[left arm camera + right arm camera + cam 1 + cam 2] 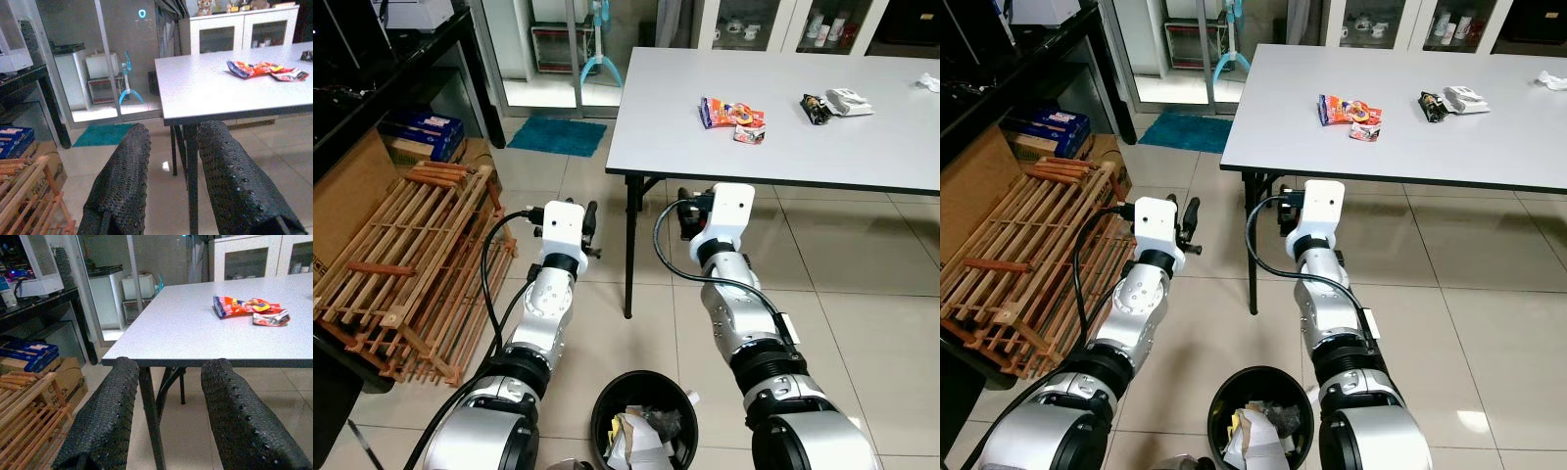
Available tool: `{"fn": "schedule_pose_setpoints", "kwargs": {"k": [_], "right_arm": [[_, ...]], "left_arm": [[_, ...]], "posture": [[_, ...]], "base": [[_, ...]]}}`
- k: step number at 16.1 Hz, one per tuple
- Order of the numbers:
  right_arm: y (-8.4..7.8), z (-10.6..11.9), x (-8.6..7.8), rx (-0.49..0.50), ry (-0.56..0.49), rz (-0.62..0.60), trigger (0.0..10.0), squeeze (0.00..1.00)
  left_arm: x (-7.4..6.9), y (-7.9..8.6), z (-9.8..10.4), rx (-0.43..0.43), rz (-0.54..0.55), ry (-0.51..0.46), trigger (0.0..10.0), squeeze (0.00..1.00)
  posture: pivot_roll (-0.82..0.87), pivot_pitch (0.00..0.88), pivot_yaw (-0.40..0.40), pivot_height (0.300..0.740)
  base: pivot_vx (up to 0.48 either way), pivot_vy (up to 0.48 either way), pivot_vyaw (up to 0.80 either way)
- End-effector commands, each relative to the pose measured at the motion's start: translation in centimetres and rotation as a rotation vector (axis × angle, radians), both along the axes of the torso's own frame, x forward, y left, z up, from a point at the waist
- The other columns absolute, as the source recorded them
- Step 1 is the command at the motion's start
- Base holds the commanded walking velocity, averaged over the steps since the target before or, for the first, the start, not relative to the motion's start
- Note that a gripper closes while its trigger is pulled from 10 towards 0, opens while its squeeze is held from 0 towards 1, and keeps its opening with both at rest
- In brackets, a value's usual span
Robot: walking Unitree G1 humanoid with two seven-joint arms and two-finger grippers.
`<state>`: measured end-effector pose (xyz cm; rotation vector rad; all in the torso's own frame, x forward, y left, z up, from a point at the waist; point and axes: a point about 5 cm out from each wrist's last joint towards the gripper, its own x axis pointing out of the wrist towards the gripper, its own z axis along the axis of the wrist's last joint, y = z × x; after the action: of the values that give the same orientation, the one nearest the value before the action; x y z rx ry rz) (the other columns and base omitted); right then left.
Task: Picking trash to rubbish bin
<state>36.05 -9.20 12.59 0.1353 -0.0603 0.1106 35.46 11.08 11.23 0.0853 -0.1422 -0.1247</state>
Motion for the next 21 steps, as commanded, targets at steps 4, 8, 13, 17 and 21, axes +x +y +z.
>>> {"fn": "schedule_pose_setpoints", "kwargs": {"k": [4, 8, 13, 17, 21], "right_arm": [[0.19, 0.19, 0.01, 0.006, 0.015, 0.001, 10.0, 0.0], [-0.19, 0.1, 0.13, -0.003, 0.032, -0.018, 10.0, 0.0], [-0.07, 0.09, 0.11, -0.004, 0.04, -0.014, 10.0, 0.0], [0.04, -0.07, 0.06, -0.006, 0.053, -0.009, 10.0, 0.0], [0.05, -0.04, 0.09, -0.006, 0.056, -0.005, 10.0, 0.0]], "left_arm": [[0.27, -0.64, 0.63, 0.021, -0.015, -0.015, 10.0, 0.0], [0.39, -0.54, 0.68, 0.029, -0.013, -0.009, 10.0, 0.0], [0.41, -0.45, 0.58, 0.039, -0.009, -0.002, 10.0, 0.0], [0.35, -0.46, 0.57, 0.023, -0.015, -0.002, 10.0, 0.0], [0.35, -0.6, 0.65, 0.019, -0.021, -0.005, 10.0, 0.0]], "posture": [[0.03, 0.0, 0.044, 0.74], [0.03, 0.0, 0.044, 0.74], [0.04, 0.0, 0.041, 0.74], [0.03, 0.0, 0.042, 0.74], [0.03, 0.0, 0.041, 0.74]], "base": [[0.0, 0.0, 0.0], [0.0, -0.301, 0.0], [0.0, -0.48, 0.0], [0.0, -0.071, 0.0], [0.0, 0.0, 0.0]]}}
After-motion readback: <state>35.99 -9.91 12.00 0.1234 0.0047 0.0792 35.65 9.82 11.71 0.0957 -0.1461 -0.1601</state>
